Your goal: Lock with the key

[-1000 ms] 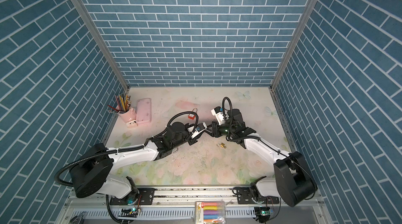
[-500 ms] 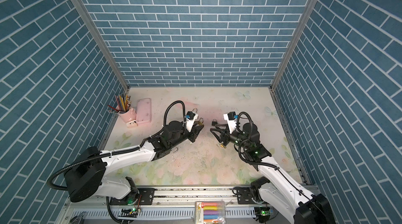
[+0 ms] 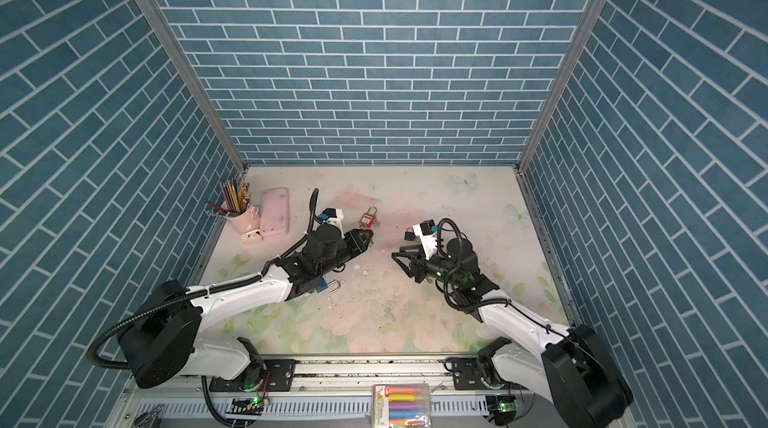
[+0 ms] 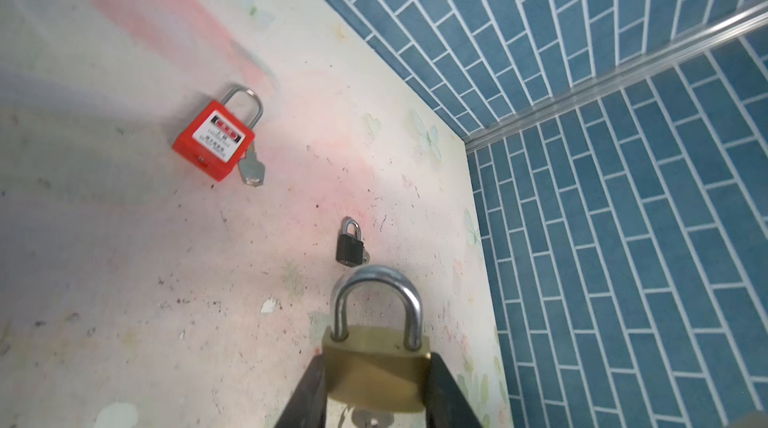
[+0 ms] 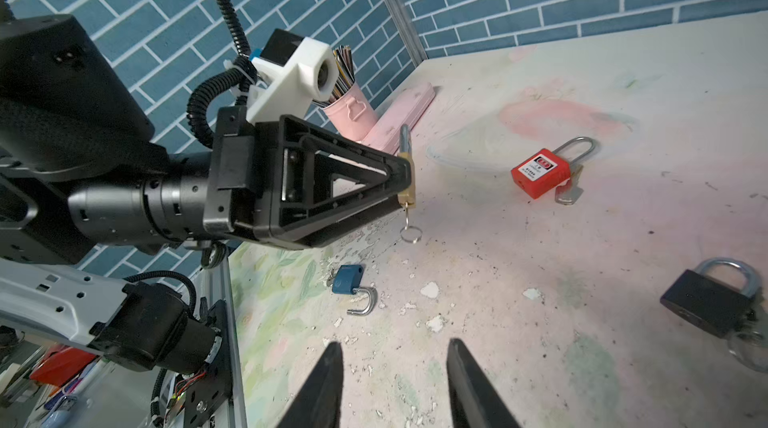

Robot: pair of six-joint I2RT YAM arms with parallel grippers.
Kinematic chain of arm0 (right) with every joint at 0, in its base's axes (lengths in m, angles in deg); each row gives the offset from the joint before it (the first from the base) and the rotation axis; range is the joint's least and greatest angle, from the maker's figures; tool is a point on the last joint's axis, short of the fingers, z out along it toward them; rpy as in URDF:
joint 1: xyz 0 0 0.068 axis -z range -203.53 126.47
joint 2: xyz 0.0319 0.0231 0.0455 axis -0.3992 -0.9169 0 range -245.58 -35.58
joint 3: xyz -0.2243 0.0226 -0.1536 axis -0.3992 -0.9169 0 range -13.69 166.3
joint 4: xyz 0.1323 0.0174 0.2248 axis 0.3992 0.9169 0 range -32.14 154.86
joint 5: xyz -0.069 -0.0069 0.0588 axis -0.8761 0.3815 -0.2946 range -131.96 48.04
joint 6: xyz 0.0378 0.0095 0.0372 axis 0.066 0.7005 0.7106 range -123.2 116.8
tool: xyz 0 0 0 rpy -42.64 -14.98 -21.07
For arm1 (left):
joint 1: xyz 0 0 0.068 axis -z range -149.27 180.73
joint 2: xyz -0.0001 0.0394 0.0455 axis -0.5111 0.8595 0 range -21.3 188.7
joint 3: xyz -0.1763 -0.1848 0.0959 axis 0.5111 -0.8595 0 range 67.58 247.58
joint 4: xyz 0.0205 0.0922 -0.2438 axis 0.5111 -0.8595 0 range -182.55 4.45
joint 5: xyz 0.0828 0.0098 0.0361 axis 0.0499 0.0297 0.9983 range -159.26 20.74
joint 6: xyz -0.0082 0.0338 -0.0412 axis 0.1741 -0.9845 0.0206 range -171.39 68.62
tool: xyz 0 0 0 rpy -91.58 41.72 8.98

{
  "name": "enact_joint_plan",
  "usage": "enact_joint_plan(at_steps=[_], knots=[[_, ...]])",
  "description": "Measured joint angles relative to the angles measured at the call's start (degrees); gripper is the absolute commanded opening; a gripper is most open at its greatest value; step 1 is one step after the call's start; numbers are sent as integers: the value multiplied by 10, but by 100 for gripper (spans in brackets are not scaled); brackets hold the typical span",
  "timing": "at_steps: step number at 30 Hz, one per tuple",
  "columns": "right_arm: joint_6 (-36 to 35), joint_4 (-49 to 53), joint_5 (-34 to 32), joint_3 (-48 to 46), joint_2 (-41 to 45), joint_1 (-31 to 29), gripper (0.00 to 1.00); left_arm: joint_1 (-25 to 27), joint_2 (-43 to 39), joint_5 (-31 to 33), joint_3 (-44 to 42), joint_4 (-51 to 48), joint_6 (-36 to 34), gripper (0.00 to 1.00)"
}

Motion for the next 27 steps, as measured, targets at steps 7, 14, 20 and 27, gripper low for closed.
enact_joint_plan(at_steps=[7,14,20,27], knots=[[2,-43,-3,38,-84,-24,40,-15,0,-26,-5,4,93,0],[3,-76,-1,60,-151,-31,36,-24,0,-43,-12,6,130,0],[5,-95,3,87,-194,-40,30,-25,0,-48,-12,6,136,0],[7,-103,5,113,-226,-46,24,-28,0,-52,-12,6,137,0]])
